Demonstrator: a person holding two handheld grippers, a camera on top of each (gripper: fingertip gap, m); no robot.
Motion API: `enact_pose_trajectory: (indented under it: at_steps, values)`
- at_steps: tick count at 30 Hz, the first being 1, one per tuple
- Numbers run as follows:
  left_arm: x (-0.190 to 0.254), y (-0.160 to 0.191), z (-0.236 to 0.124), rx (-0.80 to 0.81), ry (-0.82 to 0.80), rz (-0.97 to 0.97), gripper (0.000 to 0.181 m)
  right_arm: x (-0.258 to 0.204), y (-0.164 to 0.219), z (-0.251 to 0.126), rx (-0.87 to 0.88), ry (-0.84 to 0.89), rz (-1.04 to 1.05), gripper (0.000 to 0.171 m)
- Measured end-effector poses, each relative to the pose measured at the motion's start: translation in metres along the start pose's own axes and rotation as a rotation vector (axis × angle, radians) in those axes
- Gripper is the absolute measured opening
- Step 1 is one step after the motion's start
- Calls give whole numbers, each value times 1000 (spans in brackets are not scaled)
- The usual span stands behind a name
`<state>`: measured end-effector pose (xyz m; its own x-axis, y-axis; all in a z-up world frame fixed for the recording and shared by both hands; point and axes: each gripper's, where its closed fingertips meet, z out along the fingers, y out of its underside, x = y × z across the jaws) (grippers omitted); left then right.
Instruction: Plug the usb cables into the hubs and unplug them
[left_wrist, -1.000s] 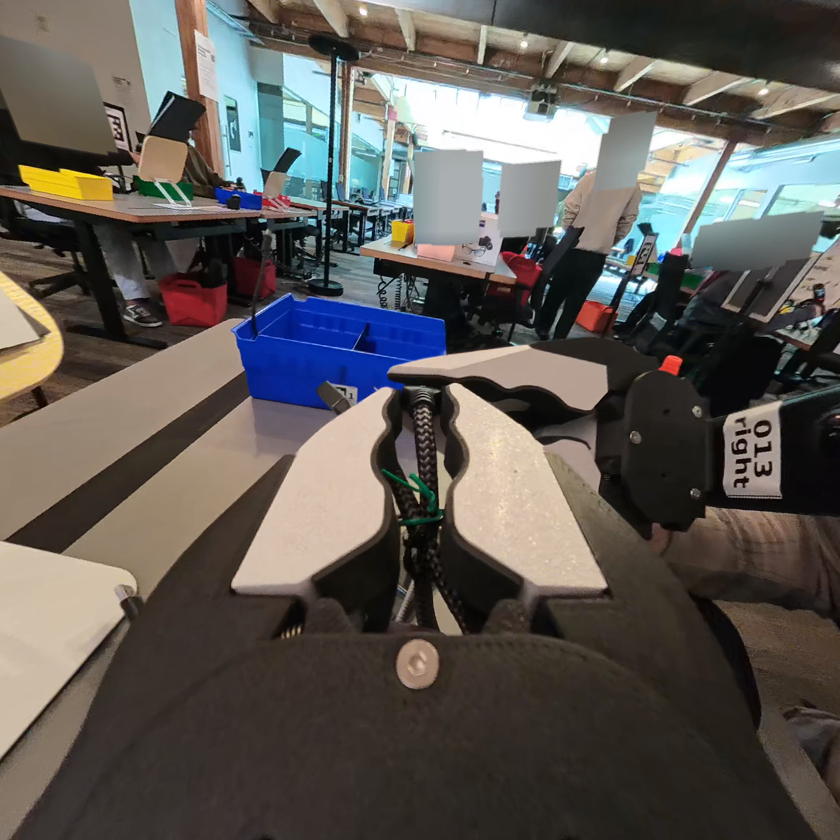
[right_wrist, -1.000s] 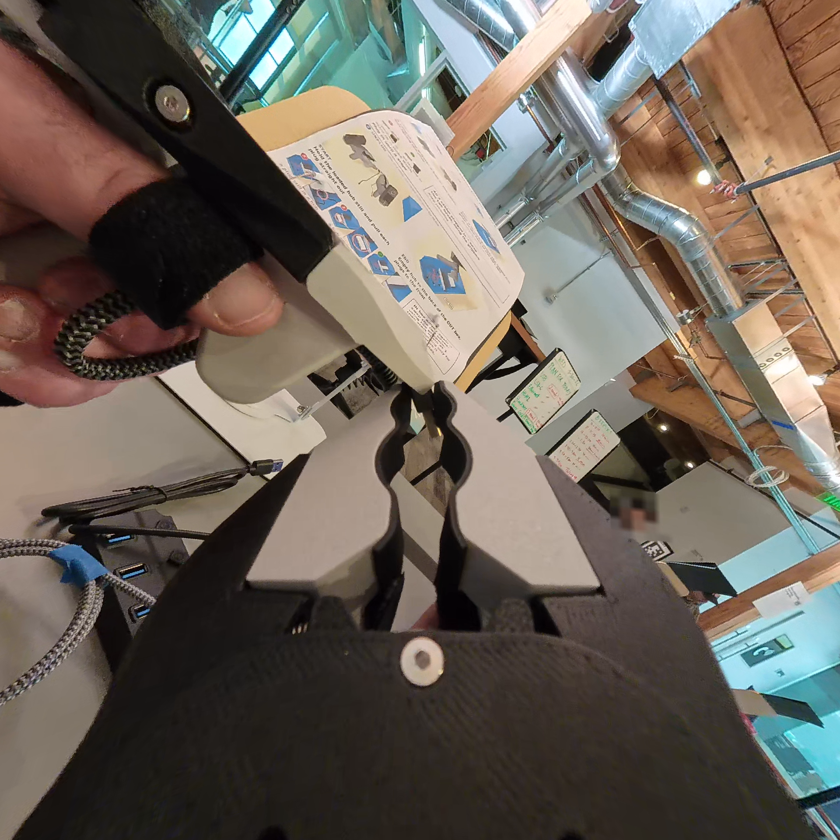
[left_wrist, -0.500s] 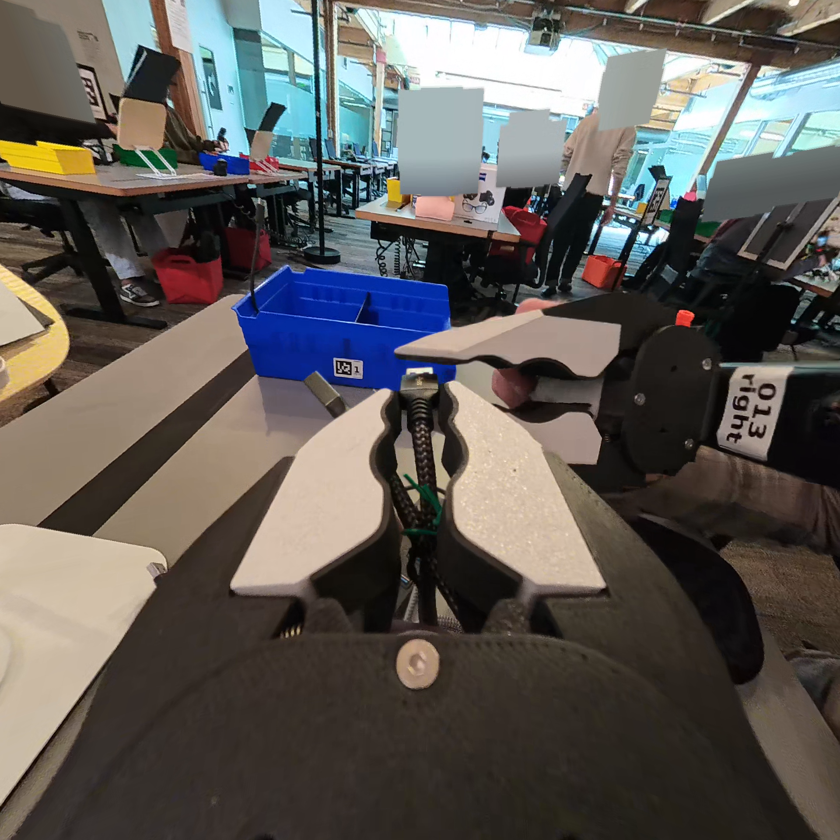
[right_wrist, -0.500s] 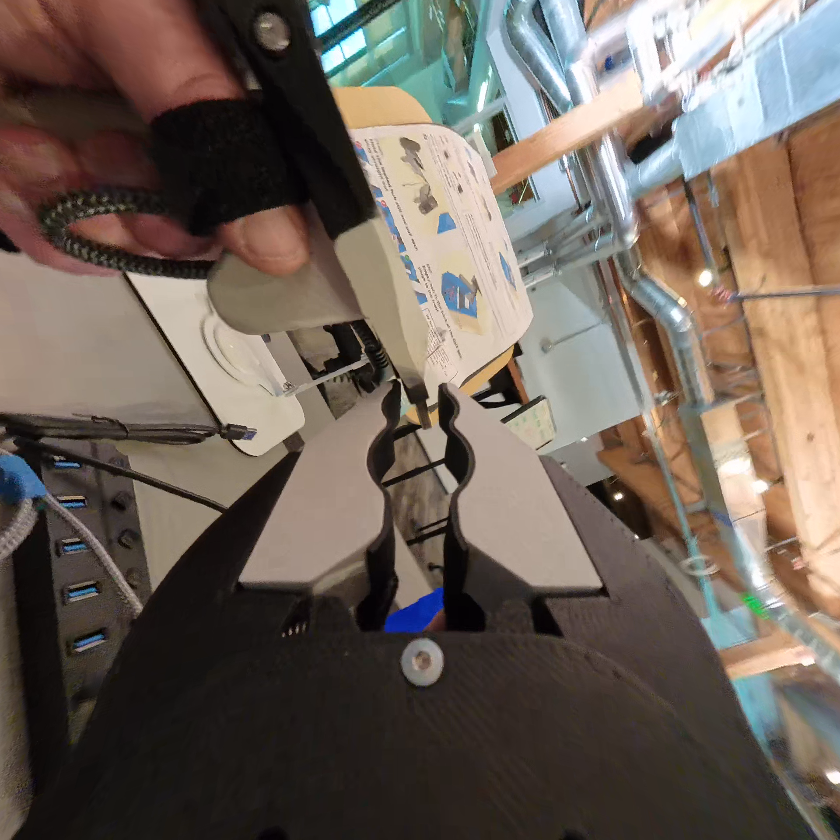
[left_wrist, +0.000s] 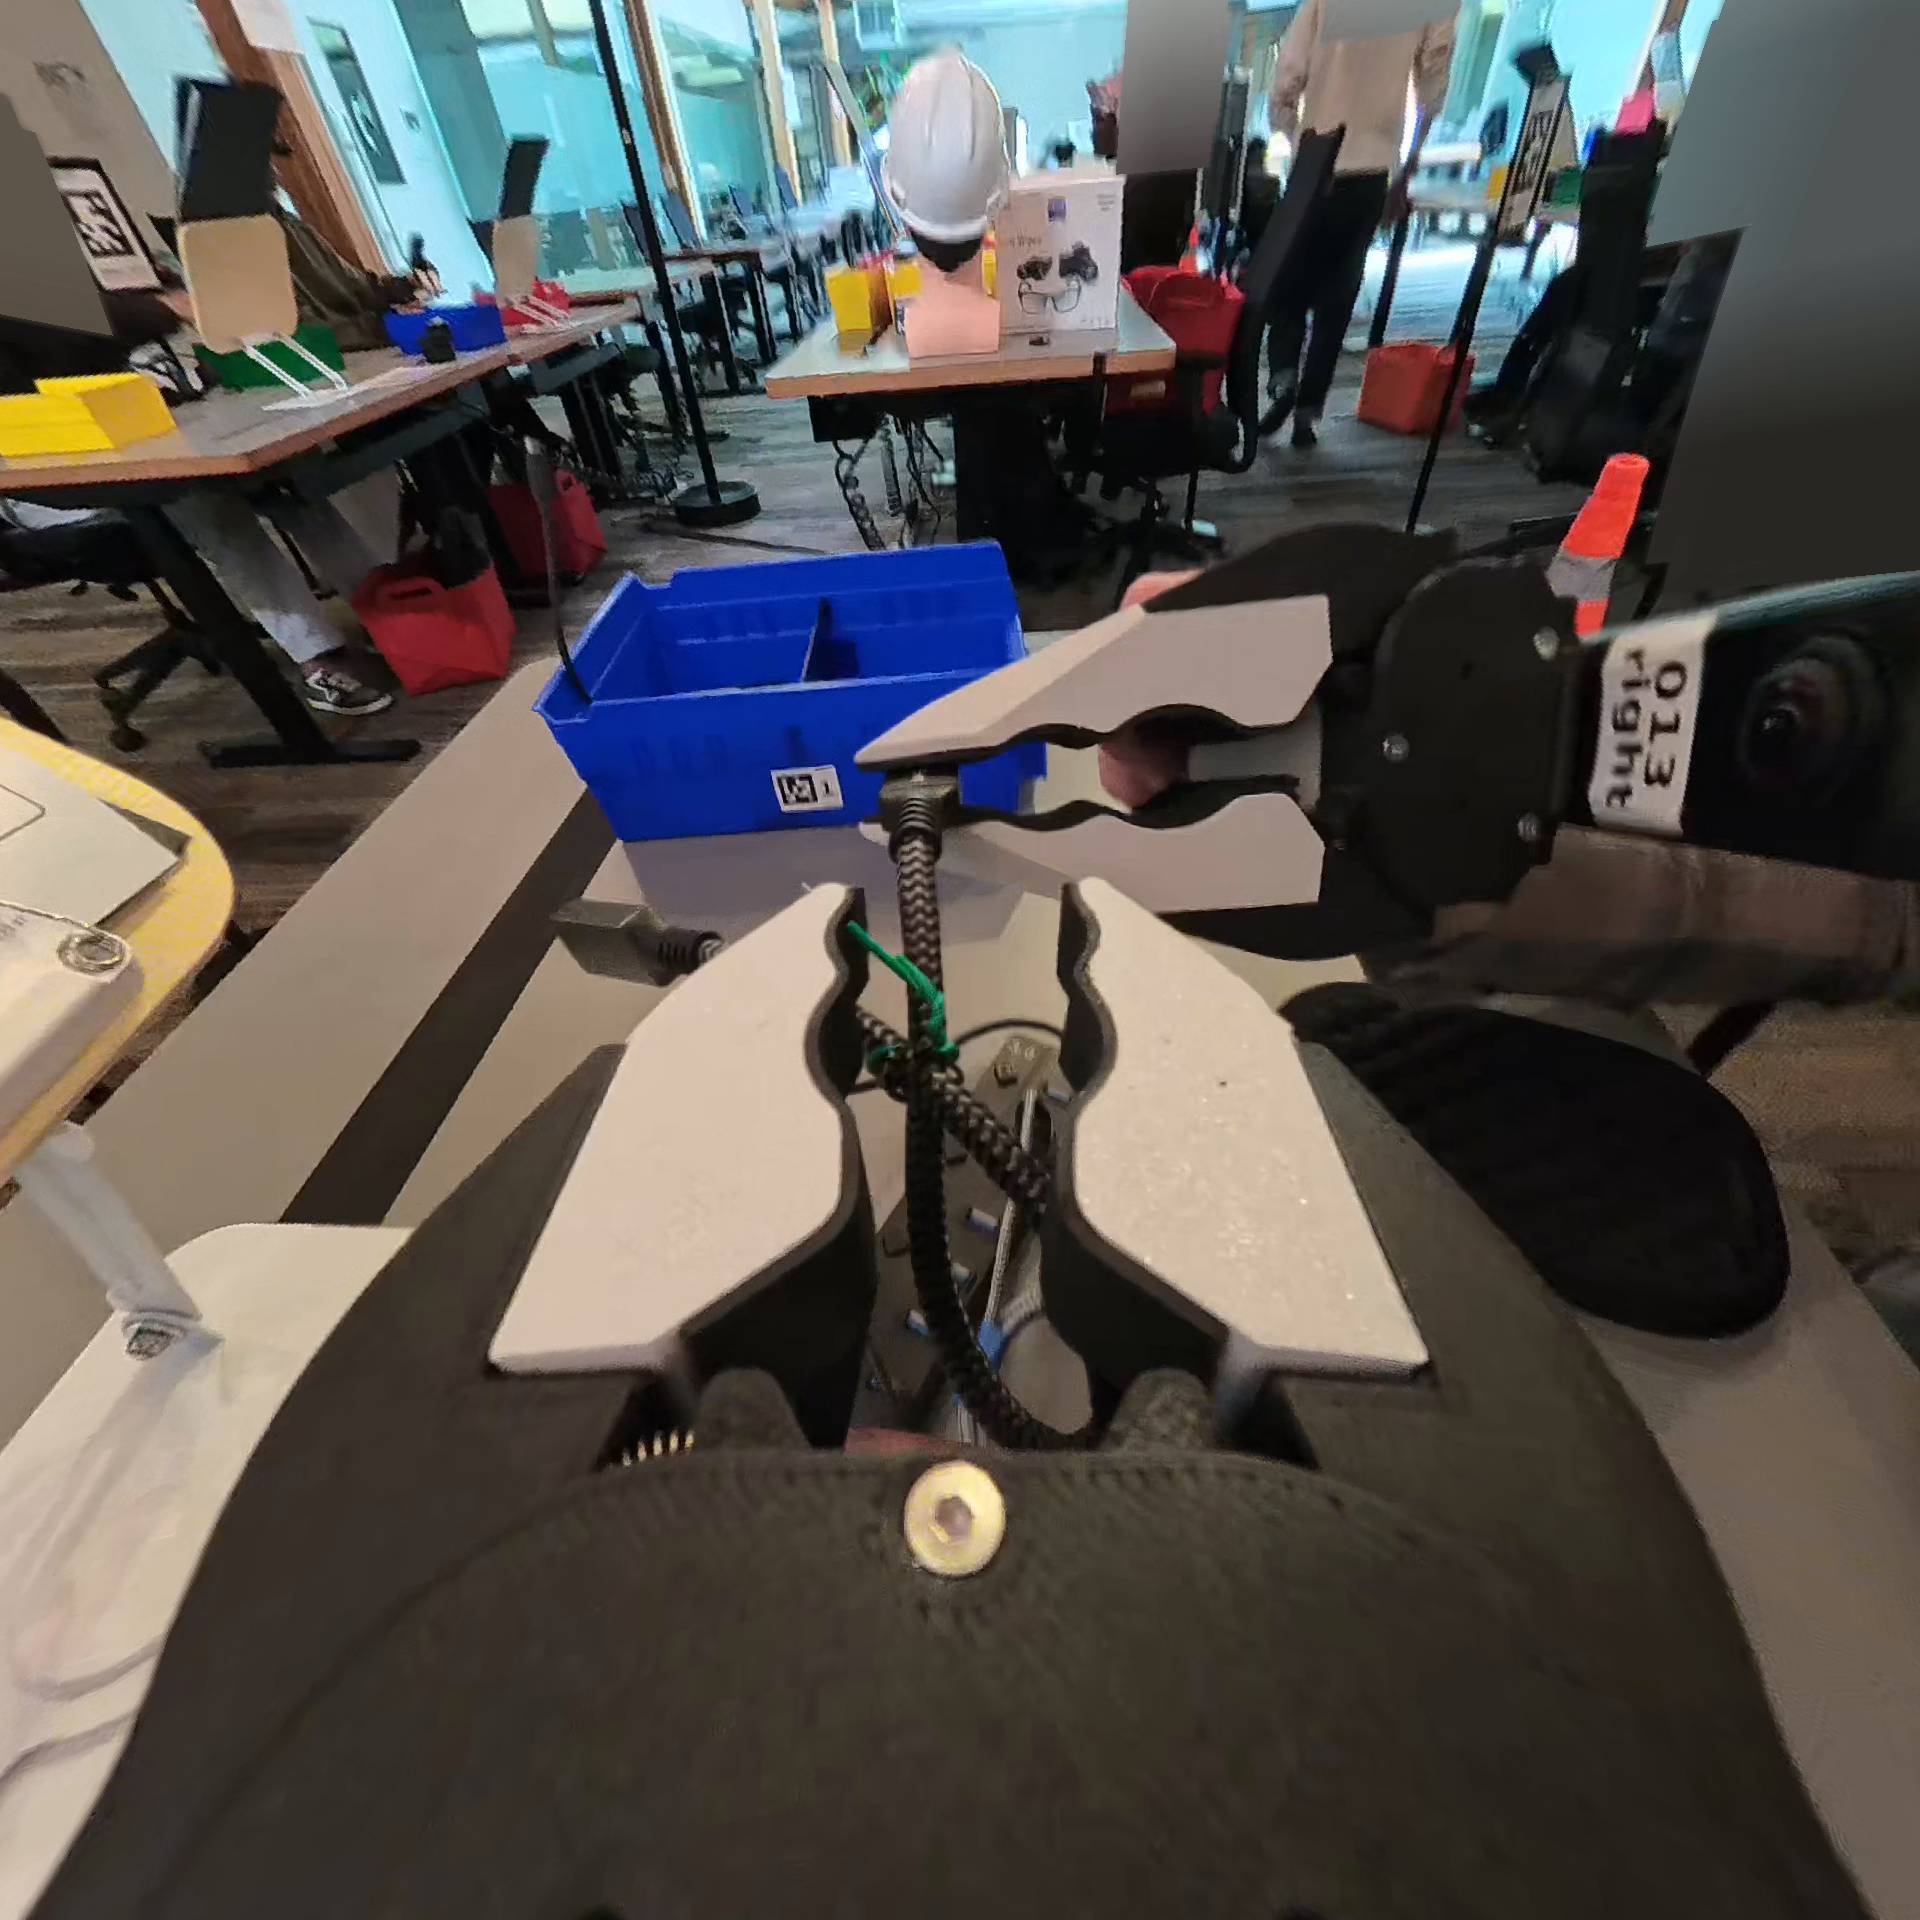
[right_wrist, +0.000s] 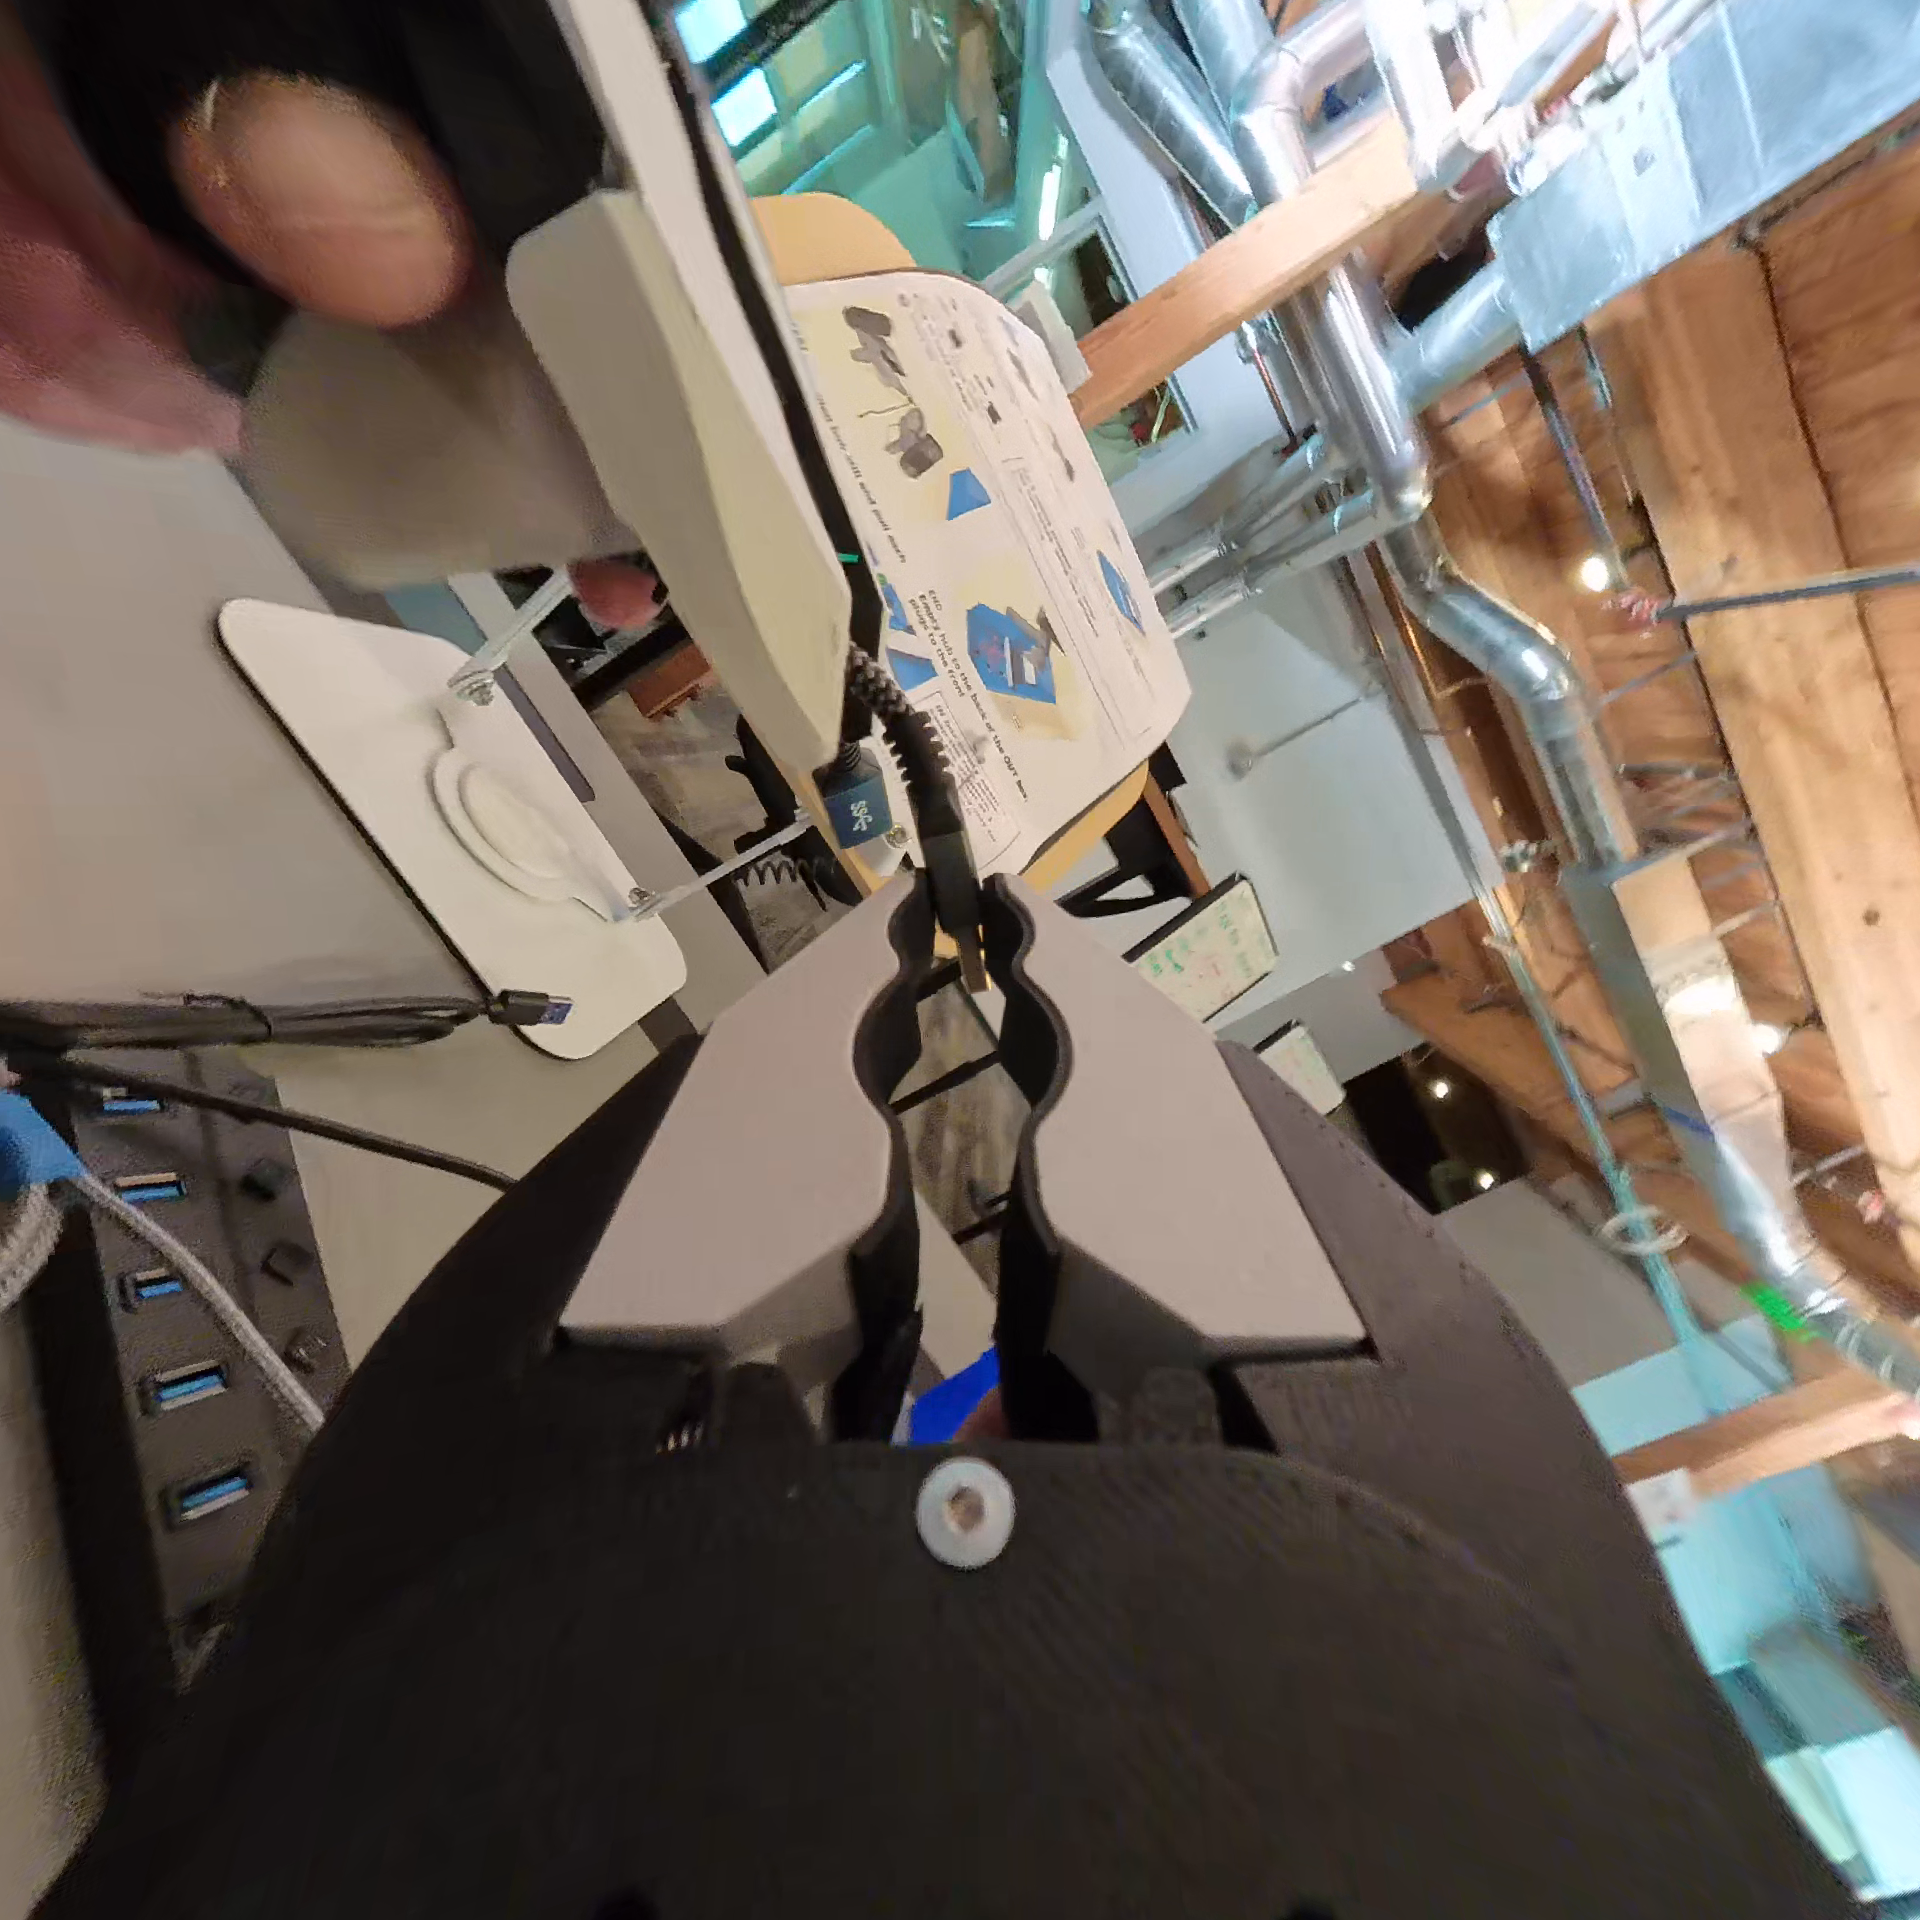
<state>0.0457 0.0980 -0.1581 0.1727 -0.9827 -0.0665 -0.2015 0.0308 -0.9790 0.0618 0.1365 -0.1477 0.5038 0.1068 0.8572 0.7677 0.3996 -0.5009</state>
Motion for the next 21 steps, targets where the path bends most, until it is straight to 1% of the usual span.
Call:
enact_pose_trajectory:
  at_steps: [2, 3, 4, 5, 6, 8, 10, 12, 14, 15, 16, 18, 19, 21]
  values:
    - [2, -9, 4, 114, 35, -57, 37, 2, 2, 3, -15, 1, 107, 7]
    - [2, -17, 4, 204, 51, -104, 39, 4, 4, 4, -25, 15, 134, 7]
    - [-2, -18, 7, 257, 43, -155, 43, 6, 6, 4, -37, 27, 144, 7]
    - [-2, -15, 12, 268, 49, -178, 50, 5, 7, 5, -43, 24, 178, 7]
    - [-6, -14, 14, 286, 15, -186, 54, 4, 9, 6, -50, 18, 216, 7]
    - [-17, -22, 5, 349, -30, -190, 59, 6, 13, 5, -56, 33, 203, 6]
    - [-28, -28, -11, 355, -69, -159, 59, 6, 15, 4, -50, 29, 211, 6]
    - [-38, -44, -36, 418, -117, -109, 57, 10, 14, 2, -40, 38, 193, 6]
    - [-53, -48, -57, 430, -195, -61, 47, 12, 12, 1, -31, 37, 197, 6]
    - [-65, -45, -66, 443, -243, -69, 42, 14, 12, 1, -30, 41, 189, 6]
    - [-73, -37, -69, 426, -240, -104, 41, 15, 10, 1, -27, 42, 190, 6]
    - [-81, -12, -60, 330, -195, -150, 45, 19, 6, 1, -19, 45, 201, 6]
    - [-82, -1, -55, 309, -176, -166, 48, 20, 5, 1, -22, 50, 193, 6]
    - [-66, 20, -36, 217, -46, -206, 52, 21, 1, 2, -16, 49, 194, 6]
